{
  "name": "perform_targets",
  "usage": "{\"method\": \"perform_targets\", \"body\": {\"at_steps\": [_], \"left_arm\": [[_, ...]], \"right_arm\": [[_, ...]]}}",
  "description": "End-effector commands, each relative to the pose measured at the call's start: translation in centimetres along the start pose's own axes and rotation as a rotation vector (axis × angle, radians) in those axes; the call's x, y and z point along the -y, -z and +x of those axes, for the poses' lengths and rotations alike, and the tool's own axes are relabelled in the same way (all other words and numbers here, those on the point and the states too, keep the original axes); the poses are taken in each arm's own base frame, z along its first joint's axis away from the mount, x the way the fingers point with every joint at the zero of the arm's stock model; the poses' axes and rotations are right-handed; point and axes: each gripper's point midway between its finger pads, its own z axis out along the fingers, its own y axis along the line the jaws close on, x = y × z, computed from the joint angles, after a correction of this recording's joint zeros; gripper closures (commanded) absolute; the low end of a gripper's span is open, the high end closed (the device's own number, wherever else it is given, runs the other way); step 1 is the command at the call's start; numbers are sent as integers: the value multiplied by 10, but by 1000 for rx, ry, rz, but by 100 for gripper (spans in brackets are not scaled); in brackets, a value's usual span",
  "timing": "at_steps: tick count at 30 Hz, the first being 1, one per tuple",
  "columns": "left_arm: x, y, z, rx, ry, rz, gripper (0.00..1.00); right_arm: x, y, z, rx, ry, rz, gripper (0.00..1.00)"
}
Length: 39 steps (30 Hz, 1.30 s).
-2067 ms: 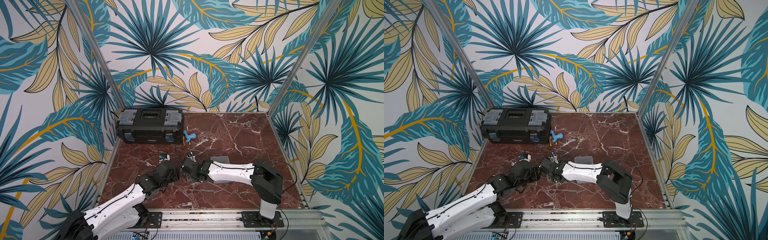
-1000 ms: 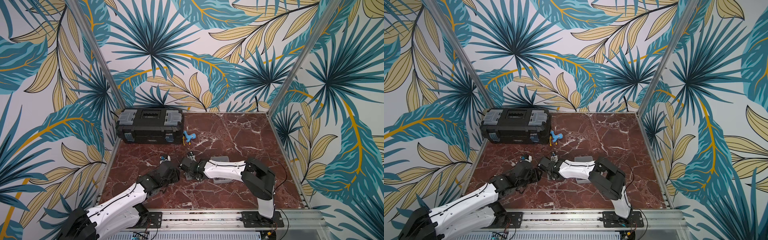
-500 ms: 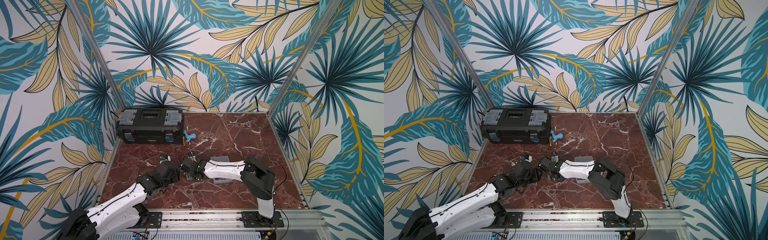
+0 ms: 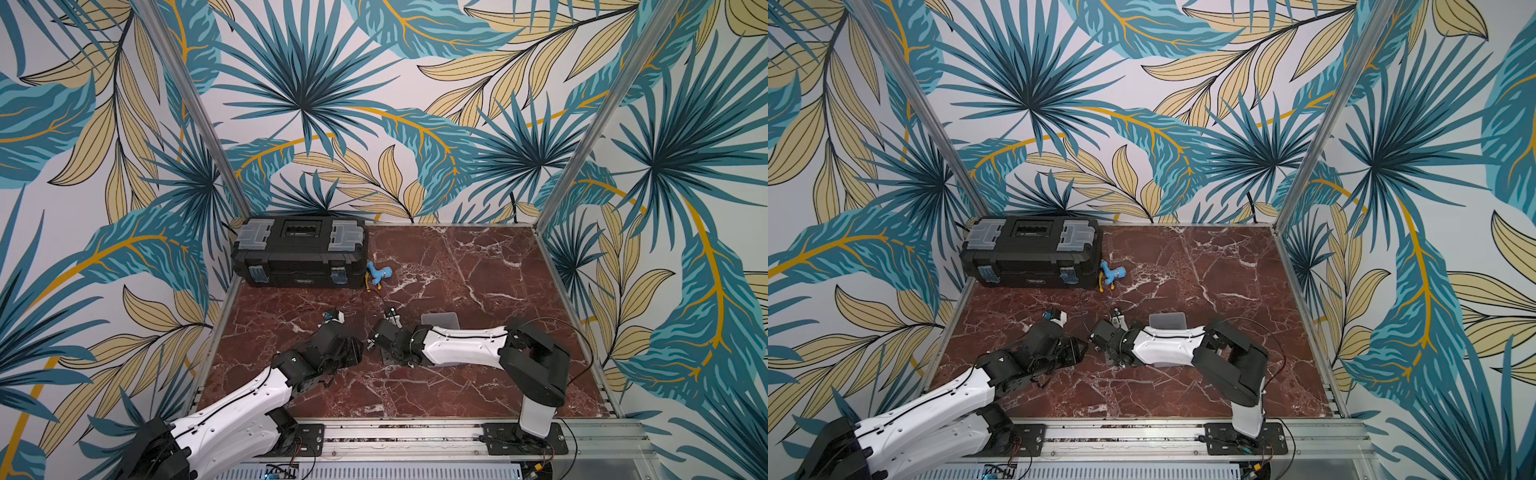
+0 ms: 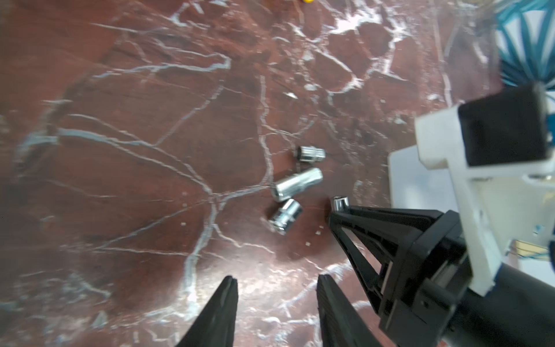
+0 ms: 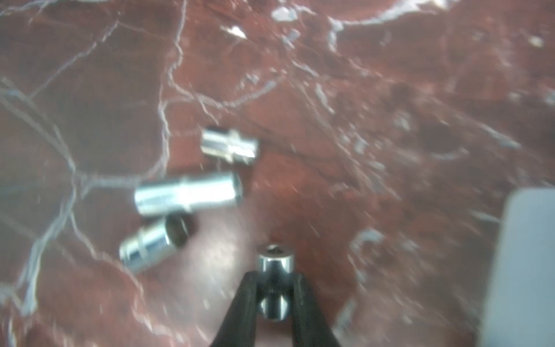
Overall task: Put the socket on the desktop into the storage box
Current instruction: Pick up the socket head at the center of the board.
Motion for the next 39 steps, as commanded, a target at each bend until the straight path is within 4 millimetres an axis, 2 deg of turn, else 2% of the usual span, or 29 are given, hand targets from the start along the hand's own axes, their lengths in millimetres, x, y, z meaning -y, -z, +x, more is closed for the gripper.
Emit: {"method": "perform_targets", "body": {"at_steps": [1, 7, 11, 15, 20, 26, 36, 39], "left_arm": [[49, 16, -16, 23, -37, 210, 52], [108, 34, -10, -62, -63, 498, 50], [137, 46, -6, -107, -68, 642, 46], [156, 60, -7, -117, -60, 742, 46], [161, 64, -8, -115, -48, 762, 45], [168, 64, -4, -144, -25, 805, 45], [162, 48, 3, -182, -5, 772, 59], [161, 45, 5, -189, 0, 763, 60]], "right_arm": [[-6, 41, -18, 126, 44, -113, 98], [-8, 105, -22, 249, 78, -339, 99], [-4, 127, -22, 287, 106, -387, 100], [-2, 145, -26, 322, 133, -411, 100], [-10, 158, -25, 323, 156, -479, 100], [-18, 155, -20, 286, 168, -511, 100], [-20, 161, -22, 310, 158, -536, 100], [-20, 159, -20, 306, 148, -538, 100]]}}
